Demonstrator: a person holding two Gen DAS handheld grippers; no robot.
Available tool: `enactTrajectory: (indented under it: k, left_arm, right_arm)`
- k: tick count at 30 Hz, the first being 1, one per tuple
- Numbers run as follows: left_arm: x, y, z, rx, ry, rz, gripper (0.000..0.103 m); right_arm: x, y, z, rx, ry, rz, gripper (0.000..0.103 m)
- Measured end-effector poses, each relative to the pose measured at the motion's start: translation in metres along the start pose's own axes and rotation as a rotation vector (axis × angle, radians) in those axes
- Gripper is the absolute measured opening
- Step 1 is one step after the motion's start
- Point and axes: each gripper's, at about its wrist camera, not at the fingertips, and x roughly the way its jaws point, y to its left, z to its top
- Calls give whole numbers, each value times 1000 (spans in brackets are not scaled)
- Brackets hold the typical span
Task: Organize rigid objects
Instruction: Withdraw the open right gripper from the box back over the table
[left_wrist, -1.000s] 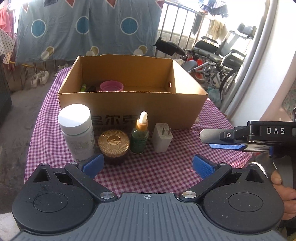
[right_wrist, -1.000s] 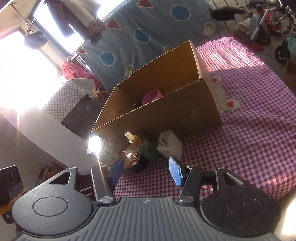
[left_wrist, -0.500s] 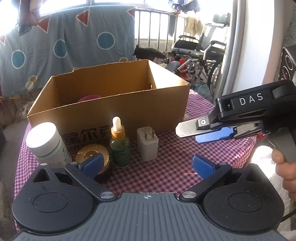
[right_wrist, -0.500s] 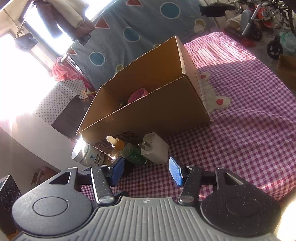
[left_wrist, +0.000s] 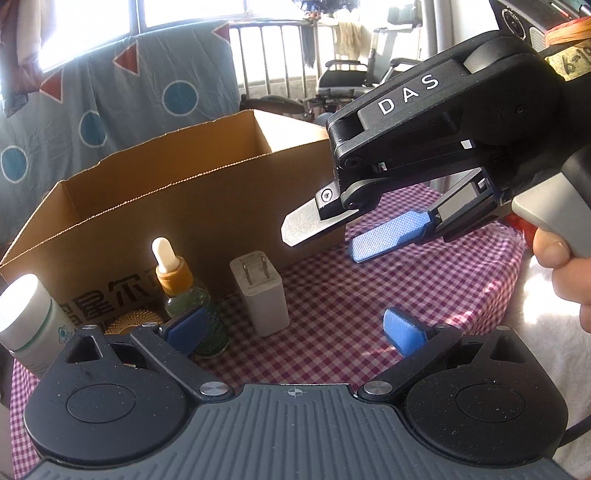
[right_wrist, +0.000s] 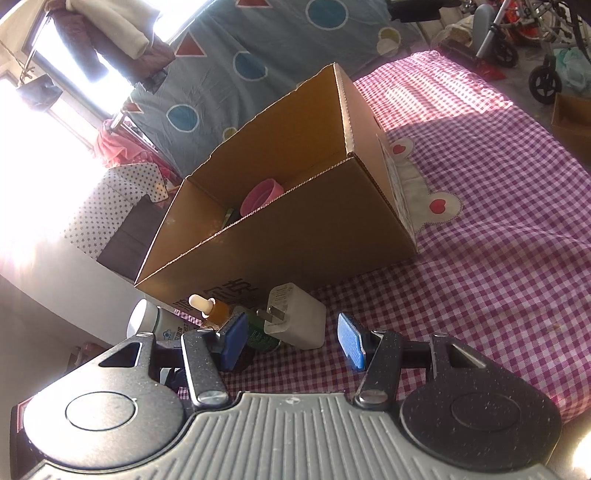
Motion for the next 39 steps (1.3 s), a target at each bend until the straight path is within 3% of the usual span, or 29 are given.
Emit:
enactTrajectory:
  k: [28,39]
  left_arm:
    - [-7,-9,2,-6,9,24,92]
    - [-4,-5,1,-34,20,31,83]
  right_arm:
    - [-9,-3,-4,27,1,37,57]
    - [-8,-1,-6,27,3,36,57]
